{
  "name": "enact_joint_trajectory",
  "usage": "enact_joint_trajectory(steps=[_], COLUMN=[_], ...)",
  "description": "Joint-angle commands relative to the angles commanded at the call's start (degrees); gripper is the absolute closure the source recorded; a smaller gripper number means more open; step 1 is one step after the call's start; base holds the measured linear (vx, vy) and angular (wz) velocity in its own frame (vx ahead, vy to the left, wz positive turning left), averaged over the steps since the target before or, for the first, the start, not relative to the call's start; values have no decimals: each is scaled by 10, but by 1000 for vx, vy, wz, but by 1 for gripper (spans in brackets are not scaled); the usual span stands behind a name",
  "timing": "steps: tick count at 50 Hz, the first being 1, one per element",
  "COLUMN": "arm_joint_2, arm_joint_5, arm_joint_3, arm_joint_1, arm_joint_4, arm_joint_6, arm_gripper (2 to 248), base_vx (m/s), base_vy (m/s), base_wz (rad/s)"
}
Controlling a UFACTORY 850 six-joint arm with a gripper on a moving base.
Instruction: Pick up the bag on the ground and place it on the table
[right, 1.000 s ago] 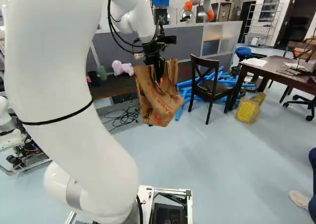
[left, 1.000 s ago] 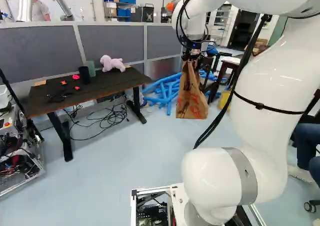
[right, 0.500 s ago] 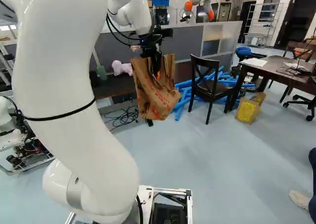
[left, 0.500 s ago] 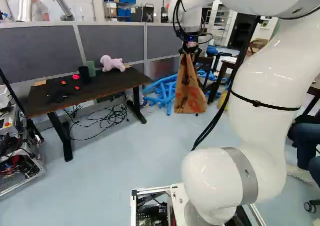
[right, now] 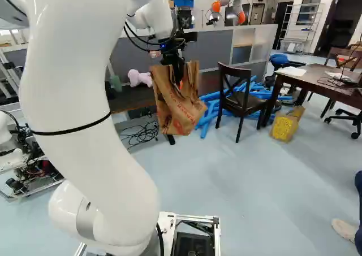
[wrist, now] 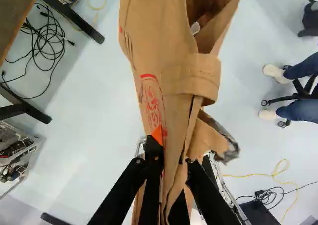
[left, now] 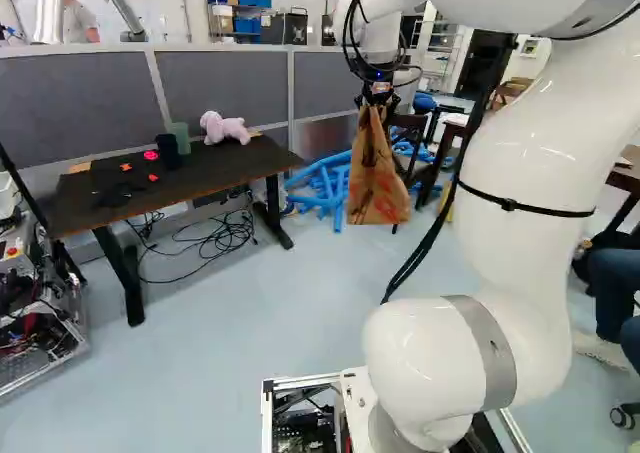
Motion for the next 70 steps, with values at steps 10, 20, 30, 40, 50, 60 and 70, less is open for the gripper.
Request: enact_joint_trajectory(steps=[10, 20, 30, 40, 50, 60, 70], arm_joint_2=[0, 0, 0, 0, 0, 0, 0], arm_joint_5=[0, 0, 0, 0, 0, 0, 0], arm_joint_3=[0, 0, 0, 0, 0, 0, 0], arm_joint_1=[0, 0, 0, 0, 0, 0, 0], arm_joint_4=[0, 0, 0, 0, 0, 0, 0], arm_joint_6=[0, 0, 0, 0, 0, 0, 0], arm_gripper=[229, 229, 229, 229, 229, 229, 229], base_vx=[138, 173, 190, 207, 207, 206, 206], base_vy=[12, 71, 126, 138, 138, 118, 89], base_wz=[43, 285, 373, 411, 408, 322, 168])
